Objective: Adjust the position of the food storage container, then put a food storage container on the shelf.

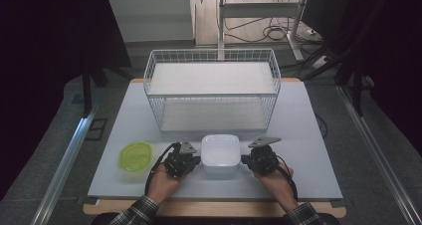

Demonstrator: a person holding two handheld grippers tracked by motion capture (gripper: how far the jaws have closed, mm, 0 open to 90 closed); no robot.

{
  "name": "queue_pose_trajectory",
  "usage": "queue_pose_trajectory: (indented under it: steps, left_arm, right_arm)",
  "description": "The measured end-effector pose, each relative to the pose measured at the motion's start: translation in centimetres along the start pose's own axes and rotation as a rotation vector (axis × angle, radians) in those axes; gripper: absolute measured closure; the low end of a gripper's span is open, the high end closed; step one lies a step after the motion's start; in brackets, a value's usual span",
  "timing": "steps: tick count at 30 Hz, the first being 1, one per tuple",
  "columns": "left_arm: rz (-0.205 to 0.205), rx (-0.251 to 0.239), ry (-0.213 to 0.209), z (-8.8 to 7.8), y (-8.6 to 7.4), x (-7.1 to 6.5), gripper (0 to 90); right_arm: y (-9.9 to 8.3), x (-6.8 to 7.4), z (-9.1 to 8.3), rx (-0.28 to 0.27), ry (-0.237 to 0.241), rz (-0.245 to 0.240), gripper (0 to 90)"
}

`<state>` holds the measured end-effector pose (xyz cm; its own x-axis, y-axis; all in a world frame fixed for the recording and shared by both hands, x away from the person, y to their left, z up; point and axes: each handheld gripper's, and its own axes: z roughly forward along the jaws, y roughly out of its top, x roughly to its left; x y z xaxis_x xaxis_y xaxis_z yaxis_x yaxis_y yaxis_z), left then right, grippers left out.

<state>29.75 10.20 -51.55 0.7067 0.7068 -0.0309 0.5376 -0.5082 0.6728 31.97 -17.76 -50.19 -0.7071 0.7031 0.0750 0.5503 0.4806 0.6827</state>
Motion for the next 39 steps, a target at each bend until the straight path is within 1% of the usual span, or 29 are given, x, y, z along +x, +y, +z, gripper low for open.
queue_pose_trajectory:
  steps: [3,4,5,6,8,9,10,11,12,13,14,15,16,17,18,19,20,22,23,24,26,27,28,29,33,36,38,39]
  left_arm:
    - [-0.001,0.001,-0.010,0.1,0.0,0.2,88.6]
    - [-0.023,-0.016,-0.027,-0.2,-0.1,0.7,86.9]
    - [-0.023,-0.016,-0.027,-0.2,-0.1,0.7,86.3]
    - [-0.024,-0.024,-0.016,-0.5,-0.1,0.8,86.3]
    - [-0.022,-0.047,0.004,-1.3,-0.2,1.0,82.7]
    - [-0.032,-0.078,0.009,-2.1,-0.5,1.2,73.3]
    - [-0.032,-0.078,0.009,-2.1,-0.5,1.2,68.9]
    - [-0.034,-0.090,0.008,-2.5,-0.7,1.2,68.9]
    - [-0.029,-0.112,0.020,-3.1,-1.1,1.1,54.5]
    - [-0.029,-0.112,0.020,-3.1,-1.1,1.1,47.7]
    - [-0.024,-0.125,0.030,-3.4,-1.4,1.1,47.7]
    - [-0.011,-0.154,0.025,-3.8,-2.0,1.1,29.3]
    - [-0.011,-0.154,0.025,-3.8,-2.0,1.1,25.1]
    - [-0.016,-0.160,0.012,-4.0,-2.3,1.1,22.4]
    - [-0.030,-0.172,-0.007,-4.4,-2.9,1.1,18.7]
    - [-0.030,-0.166,-0.009,-4.6,-3.1,1.0,13.1]
    - [-0.030,-0.166,-0.009,-4.6,-3.1,1.0,10.7]
    - [-0.020,-0.164,-0.004,-4.9,-3.9,0.8,9.8]
    - [-0.026,-0.165,-0.009,-4.9,-4.4,0.5,7.0]
    - [-0.026,-0.165,-0.009,-4.9,-4.4,0.5,5.9]
    - [-0.016,-0.169,-0.004,-5.0,-4.8,0.4,4.8]
    - [-0.013,-0.172,-0.004,-5.0,-5.0,0.3,4.0]
    - [-0.009,-0.176,-0.009,-5.0,-5.1,0.3,4.0]
    - [-0.003,-0.187,-0.014,-4.9,-5.1,0.3,3.2]
    - [0.007,-0.203,-0.013,-4.6,-5.1,0.3,1.5]
    - [-0.009,-0.200,-0.010,-4.5,-5.2,0.4,2.1]
    - [-0.026,-0.199,-0.023,-4.5,-5.1,0.5,3.2]
    - [-0.027,-0.200,-0.024,-4.5,-5.1,0.5,3.2]
  right_arm:
    - [0.0,0.1,-0.1,0.003,-0.002,-0.006,88.1]
    - [0.0,0.1,-0.3,0.002,-0.005,-0.008,85.0]
    - [0.0,0.1,-0.3,0.002,-0.005,-0.008,85.0]
    - [0.0,0.0,-0.4,-0.005,-0.002,-0.008,83.1]
    - [-0.1,-0.2,-1.0,-0.026,-0.001,-0.012,78.0]
    - [-0.4,-0.5,-1.6,-0.042,-0.020,-0.022,73.0]
    - [-0.4,-0.5,-1.6,-0.042,-0.020,-0.022,73.0]
    - [-0.5,-0.7,-2.0,-0.051,-0.024,-0.027,70.8]
    - [-0.8,-1.0,-2.7,-0.069,-0.016,-0.021,63.7]
    - [-0.8,-1.0,-2.7,-0.069,-0.016,-0.021,63.7]
    - [-0.9,-1.2,-3.0,-0.079,-0.011,-0.026,59.9]
    - [-1.0,-1.2,-3.6,-0.098,-0.007,-0.036,49.8]
    - [-1.0,-1.2,-3.6,-0.098,-0.007,-0.036,49.8]
    - [-1.2,-1.1,-3.8,-0.103,0.003,-0.050,39.8]
    - [-1.3,-1.0,-3.9,-0.102,0.005,-0.057,35.8]
    - [-1.4,-0.9,-3.8,-0.099,0.006,-0.069,32.5]
    - [-1.4,-0.9,-3.8,-0.099,0.006,-0.069,32.5]
    - [-1.8,-0.7,-3.8,-0.091,0.005,-0.086,25.3]
    - [-2.1,-0.5,-3.8,-0.088,0.002,-0.094,21.1]
    - [-2.1,-0.5,-3.8,-0.088,0.002,-0.094,21.1]
    - [-2.3,-0.4,-3.9,-0.095,0.004,-0.093,17.1]
    - [-2.4,-0.5,-3.9,-0.100,0.013,-0.090,14.5]
    - [-2.4,-0.5,-3.9,-0.100,0.013,-0.090,14.5]
    - [-2.5,-0.6,-3.8,-0.106,0.015,-0.082,12.3]
    - [-2.5,-0.7,-3.6,-0.105,0.024,-0.087,9.2]
    - [-2.4,-0.7,-3.5,-0.110,0.029,-0.089,7.5]
    - [-2.4,-0.7,-3.5,-0.109,0.026,-0.090,7.0]
    - [-2.4,-0.7,-3.5,-0.109,0.026,-0.090,7.0]
